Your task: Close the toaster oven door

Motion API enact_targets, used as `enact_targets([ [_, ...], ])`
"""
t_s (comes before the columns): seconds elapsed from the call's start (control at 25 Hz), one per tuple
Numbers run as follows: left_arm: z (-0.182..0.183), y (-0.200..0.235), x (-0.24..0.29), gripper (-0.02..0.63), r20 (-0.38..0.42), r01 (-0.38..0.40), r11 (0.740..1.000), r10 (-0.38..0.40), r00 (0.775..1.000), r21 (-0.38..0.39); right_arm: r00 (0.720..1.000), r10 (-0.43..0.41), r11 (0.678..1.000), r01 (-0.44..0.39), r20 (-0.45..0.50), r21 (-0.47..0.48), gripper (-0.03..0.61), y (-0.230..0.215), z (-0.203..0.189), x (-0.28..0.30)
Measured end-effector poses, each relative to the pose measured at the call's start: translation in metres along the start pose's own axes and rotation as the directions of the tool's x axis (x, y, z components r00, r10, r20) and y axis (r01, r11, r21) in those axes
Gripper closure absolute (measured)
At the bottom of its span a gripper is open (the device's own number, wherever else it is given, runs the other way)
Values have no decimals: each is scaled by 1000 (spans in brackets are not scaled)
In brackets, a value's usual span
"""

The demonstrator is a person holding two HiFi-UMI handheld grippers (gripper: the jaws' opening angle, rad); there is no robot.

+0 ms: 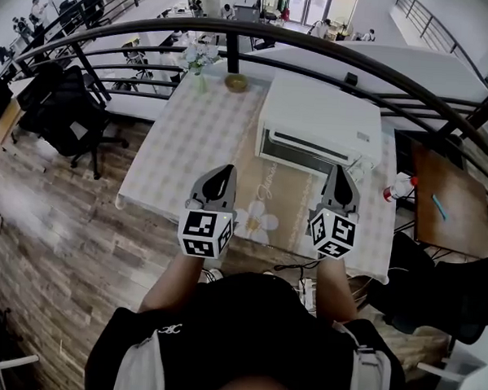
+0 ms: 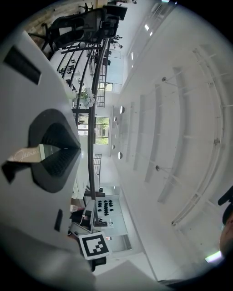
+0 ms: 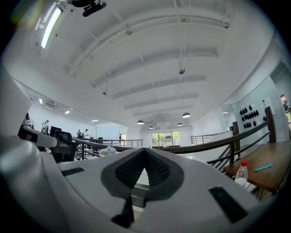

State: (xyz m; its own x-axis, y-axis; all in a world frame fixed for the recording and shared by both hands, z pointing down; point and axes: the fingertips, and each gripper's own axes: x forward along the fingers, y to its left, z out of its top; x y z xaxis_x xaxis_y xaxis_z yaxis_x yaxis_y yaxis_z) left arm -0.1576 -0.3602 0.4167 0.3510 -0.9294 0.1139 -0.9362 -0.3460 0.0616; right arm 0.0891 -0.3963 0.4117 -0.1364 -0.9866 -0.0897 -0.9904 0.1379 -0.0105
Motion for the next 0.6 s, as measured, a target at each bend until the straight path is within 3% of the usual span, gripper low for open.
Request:
enact_targets([
  [0.6, -4, -7, 1, 600, -15, 24, 1000, -24, 1000, 3, 1000, 25, 999, -25, 2, -31, 586, 9, 2, -8],
])
